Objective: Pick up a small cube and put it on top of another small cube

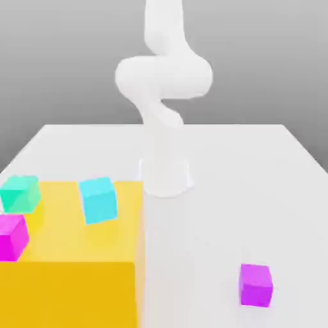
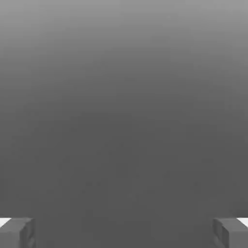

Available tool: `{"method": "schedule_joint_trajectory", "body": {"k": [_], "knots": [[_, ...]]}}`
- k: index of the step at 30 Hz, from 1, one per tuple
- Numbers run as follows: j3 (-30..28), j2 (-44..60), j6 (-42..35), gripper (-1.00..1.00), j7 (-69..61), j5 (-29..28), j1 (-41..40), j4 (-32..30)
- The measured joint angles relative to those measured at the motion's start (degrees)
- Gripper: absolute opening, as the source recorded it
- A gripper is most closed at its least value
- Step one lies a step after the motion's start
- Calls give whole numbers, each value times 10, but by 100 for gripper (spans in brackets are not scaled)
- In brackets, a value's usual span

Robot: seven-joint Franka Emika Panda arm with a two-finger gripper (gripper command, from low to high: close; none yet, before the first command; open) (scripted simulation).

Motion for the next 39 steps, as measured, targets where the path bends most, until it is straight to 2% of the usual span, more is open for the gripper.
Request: {"method": "schedule_joint_trajectory", "body": {"k": [9, 16, 20, 24, 29, 30, 36, 39], "knots": [[-41, 192, 81, 0, -235, 48, 122, -46], [-35, 338, 143, 0, -407, 75, 181, -82], [-23, 418, 181, 0, -487, 64, 214, -103], [-18, 496, 219, 0, -543, 20, 226, -124], [-9, 598, 298, 0, -562, 15, 223, -114], [-6, 617, 312, -100, -564, 18, 221, -111], [-4, 626, 319, -100, -565, 19, 220, -110], [-10, 589, 289, -100, -560, 13, 224, -116]]}}
